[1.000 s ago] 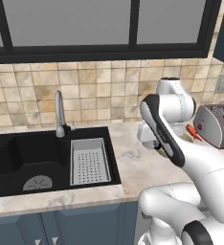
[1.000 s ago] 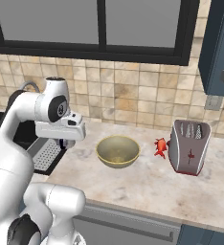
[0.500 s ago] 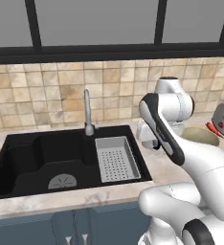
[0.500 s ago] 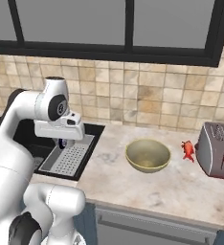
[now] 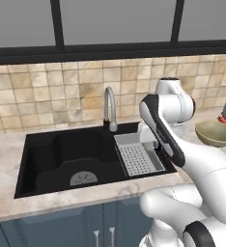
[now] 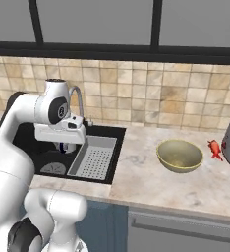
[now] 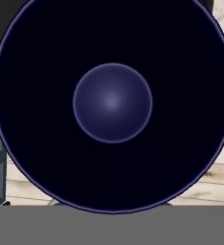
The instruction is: Pick the mug and place it in the sink. Pick the bowl and place it in the open cabinet and then close the cabinet.
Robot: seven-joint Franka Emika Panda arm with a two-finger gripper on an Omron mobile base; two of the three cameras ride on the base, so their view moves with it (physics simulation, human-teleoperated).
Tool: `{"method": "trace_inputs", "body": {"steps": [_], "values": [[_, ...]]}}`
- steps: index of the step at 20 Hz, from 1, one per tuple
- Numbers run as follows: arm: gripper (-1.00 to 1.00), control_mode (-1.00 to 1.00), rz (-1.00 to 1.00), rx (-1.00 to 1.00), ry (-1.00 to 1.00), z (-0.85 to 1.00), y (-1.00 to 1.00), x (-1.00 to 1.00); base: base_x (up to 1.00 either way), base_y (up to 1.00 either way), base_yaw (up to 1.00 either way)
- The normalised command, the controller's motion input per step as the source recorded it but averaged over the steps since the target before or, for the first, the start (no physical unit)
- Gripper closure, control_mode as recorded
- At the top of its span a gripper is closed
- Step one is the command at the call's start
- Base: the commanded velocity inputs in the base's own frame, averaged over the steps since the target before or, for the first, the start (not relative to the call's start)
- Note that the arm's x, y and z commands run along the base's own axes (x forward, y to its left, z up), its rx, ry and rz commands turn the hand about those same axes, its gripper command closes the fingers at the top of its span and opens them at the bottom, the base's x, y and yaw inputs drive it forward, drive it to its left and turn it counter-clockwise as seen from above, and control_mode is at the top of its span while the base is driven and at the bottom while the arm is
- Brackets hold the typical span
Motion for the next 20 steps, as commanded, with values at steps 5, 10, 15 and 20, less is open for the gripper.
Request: {"method": "trace_inputs", "body": {"steps": [5, 10, 15, 20], "values": [[1.0, 1.0, 0.0, 0.0, 0.0, 0.0, 0.0, 0.0, -0.08, 0.54, -0.06], [1.0, 1.0, 0.0, 0.0, 0.0, 0.0, 0.0, 0.0, 0.21, 0.3, 0.0], [1.0, 1.0, 0.0, 0.0, 0.0, 0.0, 0.0, 0.0, 0.33, 0.02, 0.2], [1.0, 1.0, 0.0, 0.0, 0.0, 0.0, 0.0, 0.0, 0.12, 0.36, 0.27]]}}
